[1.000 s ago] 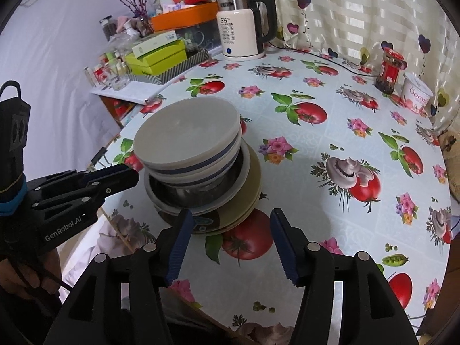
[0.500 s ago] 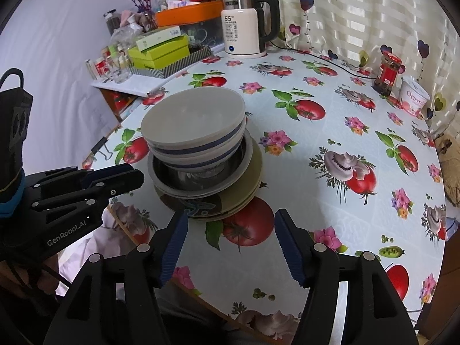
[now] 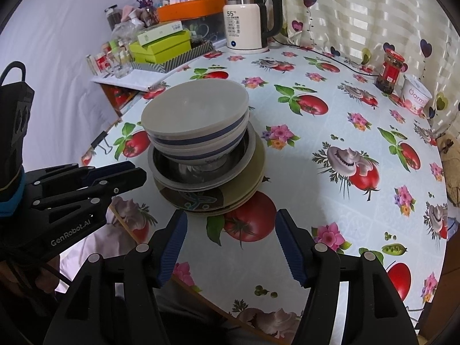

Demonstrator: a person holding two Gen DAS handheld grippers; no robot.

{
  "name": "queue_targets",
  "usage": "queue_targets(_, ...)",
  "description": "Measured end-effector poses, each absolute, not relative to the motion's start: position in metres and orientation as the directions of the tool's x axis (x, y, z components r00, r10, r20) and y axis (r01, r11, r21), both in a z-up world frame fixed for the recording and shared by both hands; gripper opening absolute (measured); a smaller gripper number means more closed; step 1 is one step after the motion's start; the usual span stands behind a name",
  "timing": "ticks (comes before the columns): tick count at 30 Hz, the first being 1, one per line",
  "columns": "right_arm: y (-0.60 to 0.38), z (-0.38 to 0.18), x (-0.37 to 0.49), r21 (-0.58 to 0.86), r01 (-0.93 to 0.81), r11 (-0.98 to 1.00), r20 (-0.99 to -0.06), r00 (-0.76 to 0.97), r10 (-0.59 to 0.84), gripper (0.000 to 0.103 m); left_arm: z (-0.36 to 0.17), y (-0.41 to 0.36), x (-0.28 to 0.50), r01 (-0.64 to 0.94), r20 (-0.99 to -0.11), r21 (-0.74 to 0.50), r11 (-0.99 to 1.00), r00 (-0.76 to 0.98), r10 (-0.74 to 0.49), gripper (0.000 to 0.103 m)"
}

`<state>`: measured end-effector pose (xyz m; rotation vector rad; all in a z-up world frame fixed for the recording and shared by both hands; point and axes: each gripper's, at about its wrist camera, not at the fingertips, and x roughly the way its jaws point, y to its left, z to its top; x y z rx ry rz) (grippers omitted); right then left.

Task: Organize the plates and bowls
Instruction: 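Open the left gripper and release the bowl stack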

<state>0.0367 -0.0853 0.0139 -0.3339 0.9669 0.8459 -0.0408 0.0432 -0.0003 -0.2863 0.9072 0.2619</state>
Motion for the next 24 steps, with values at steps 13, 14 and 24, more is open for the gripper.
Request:
queue_targets(13,-0.0806,0.0102,0.0371,0.105,-0.764,0.636,-0.837,0.278,0.472,0.064,-0.0029,0.0428,-0.0391,-0.352,-0.810,-0.098,0.931,0.571,0.130,0.017)
queue_targets(14,-0.0800,0.0101,0.0371,0.104,-0.765,0.636,-0.838,0.278,0.470,0.064,-0.0030,0.0424,-0.0392,-0.351,-0.811,-0.098,0.931,0.571,0.130,0.017)
queue_targets(24,-0.0797,0.0099,0.0370,0.102,-0.765,0.636,-0.839,0.278,0.469,0.064,-0.0060,0.0408,-0.0393,-0.352,-0.815,-0.091,0.932,0.564,0.133,0.017)
